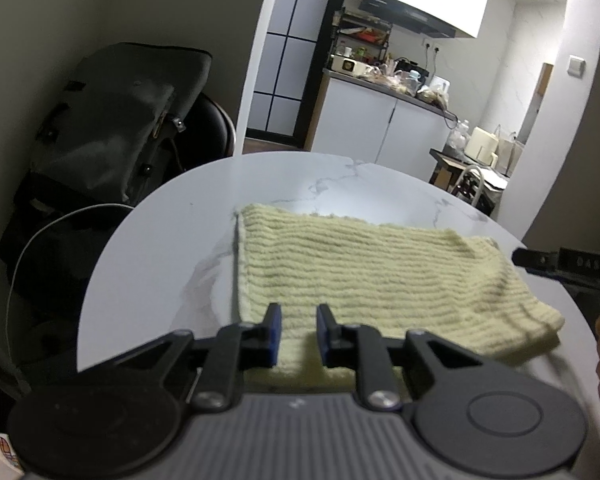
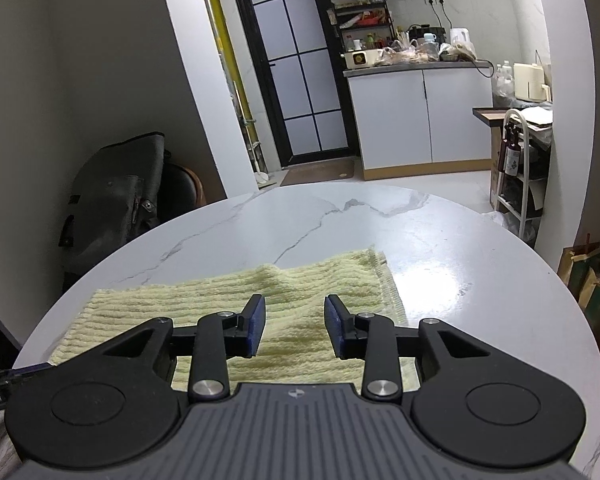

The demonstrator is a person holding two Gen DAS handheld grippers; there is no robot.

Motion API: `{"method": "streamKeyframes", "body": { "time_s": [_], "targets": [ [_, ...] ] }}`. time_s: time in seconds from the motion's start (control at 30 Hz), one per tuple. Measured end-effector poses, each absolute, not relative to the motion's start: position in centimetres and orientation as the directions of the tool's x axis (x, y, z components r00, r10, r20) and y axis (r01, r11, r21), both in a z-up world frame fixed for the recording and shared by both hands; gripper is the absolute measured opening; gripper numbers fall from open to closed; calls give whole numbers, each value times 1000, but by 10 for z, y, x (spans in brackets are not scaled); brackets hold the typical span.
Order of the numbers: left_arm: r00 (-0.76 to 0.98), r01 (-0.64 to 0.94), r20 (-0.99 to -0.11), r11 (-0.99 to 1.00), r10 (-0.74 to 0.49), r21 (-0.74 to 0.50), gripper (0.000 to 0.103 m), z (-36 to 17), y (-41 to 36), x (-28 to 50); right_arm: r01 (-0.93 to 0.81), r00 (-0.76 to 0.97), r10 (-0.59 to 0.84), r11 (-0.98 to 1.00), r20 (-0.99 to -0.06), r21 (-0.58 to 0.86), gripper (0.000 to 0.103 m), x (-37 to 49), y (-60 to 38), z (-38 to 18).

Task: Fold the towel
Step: 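Open both grippers to release the folded towel edge, then pull both grippers back from the folded towel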

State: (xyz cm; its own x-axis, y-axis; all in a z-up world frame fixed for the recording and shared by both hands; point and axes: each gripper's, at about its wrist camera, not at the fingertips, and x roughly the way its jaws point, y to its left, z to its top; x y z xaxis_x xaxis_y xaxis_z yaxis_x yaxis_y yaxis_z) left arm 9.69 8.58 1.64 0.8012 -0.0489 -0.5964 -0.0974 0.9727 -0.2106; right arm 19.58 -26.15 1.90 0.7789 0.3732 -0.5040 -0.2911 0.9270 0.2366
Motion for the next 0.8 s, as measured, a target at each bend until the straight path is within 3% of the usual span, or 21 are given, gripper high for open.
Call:
{"method": "streamKeyframes", "body": {
  "time_s": [0.8],
  "targets": [
    [807,-47,-586,982,-69,-181,25,15,46,62,-329,777,405,914,-482,238,37,156,-277,24]
  ]
}}
